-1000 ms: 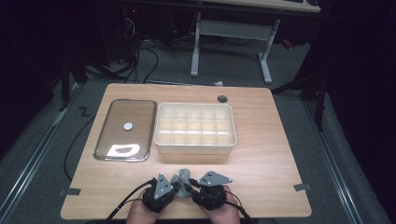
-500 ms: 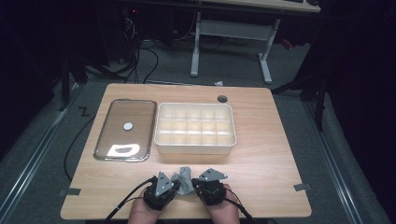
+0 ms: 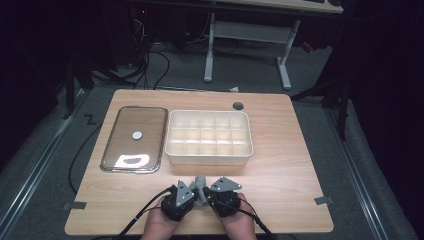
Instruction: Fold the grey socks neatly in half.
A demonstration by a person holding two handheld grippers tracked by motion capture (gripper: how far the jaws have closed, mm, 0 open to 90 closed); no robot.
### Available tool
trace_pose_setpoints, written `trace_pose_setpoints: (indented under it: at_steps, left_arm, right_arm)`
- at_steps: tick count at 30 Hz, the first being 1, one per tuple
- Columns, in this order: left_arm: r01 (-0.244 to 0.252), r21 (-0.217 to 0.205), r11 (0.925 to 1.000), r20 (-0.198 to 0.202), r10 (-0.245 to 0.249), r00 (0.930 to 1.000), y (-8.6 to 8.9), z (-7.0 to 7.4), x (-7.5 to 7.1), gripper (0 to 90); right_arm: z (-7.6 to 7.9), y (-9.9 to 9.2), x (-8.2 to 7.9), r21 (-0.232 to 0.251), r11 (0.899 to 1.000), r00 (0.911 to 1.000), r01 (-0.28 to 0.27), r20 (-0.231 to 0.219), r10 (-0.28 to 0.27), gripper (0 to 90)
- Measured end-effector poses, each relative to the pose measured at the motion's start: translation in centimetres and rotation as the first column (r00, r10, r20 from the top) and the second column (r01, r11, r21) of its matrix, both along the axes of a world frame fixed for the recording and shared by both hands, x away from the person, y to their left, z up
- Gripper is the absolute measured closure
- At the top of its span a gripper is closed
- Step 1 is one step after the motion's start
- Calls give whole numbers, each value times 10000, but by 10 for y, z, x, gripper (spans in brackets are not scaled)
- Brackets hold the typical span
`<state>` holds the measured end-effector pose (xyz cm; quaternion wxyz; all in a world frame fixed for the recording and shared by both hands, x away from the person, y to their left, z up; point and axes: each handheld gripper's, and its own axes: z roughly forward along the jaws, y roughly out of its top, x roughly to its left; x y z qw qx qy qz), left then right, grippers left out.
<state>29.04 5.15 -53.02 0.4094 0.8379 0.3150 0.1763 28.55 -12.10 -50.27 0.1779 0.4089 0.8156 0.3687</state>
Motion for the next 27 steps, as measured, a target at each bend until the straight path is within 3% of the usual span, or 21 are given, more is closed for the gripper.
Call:
trace_pose_setpoints:
  at_steps: [9,16,23,27]
  left_arm:
    - [52,-254,9997,-87,-55,9999,3,0,1,807]
    - [31,-982,9952,-32,-35,10000,13,4,-3,767]
    - [-34,-1113,9938,-27,31,10000,17,6,-4,783]
    - [-121,-1417,9898,86,135,9999,26,10,-5,779]
  right_arm:
    - [1,3,2,-97,9999,9999,-134,14,135,900]
    - [-2,-2,4,-20,10000,10000,47,-60,-48,899]
    - [-6,-5,5,30,10000,9998,94,-178,-94,895]
    - [-7,-7,6,128,9998,9998,139,-160,-137,892]
